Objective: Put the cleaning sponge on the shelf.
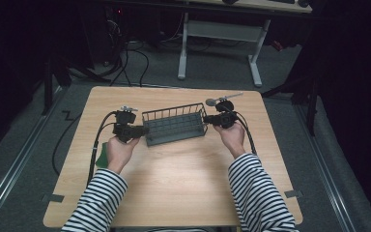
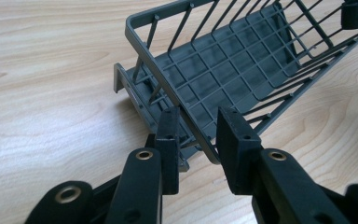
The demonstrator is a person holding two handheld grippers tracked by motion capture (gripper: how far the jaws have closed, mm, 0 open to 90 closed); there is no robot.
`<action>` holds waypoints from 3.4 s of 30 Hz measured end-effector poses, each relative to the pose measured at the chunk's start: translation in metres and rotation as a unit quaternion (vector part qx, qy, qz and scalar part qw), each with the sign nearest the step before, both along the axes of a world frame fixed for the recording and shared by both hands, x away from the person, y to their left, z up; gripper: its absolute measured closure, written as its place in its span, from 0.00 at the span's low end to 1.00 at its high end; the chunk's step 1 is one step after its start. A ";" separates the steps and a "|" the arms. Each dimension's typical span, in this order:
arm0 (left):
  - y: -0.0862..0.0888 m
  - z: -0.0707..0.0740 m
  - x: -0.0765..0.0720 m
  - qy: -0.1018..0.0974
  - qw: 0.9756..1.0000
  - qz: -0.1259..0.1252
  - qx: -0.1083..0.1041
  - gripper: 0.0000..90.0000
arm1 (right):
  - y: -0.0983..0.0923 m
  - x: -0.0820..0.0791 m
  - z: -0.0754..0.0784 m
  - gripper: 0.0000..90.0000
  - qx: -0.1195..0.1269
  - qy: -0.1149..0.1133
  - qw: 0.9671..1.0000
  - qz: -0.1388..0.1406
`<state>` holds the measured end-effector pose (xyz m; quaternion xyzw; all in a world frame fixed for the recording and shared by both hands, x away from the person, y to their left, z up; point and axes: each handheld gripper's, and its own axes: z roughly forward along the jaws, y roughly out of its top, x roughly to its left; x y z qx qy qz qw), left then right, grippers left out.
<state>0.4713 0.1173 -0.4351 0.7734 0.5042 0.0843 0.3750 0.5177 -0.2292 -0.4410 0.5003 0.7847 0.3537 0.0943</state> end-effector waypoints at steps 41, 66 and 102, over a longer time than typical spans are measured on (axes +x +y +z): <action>-0.059 -0.012 0.028 0.015 0.999 -0.036 -0.004 0.80 | -0.054 -0.057 0.004 0.80 -0.001 0.023 0.999 -0.042; -0.047 -0.002 0.019 -0.031 0.999 -0.032 -0.008 0.41 | -0.061 -0.064 0.002 0.48 0.014 -0.033 0.997 -0.075; 0.073 -0.012 -0.081 -0.067 0.996 0.041 0.045 0.30 | -0.113 -0.186 -0.088 0.43 -0.048 -0.081 0.989 -0.114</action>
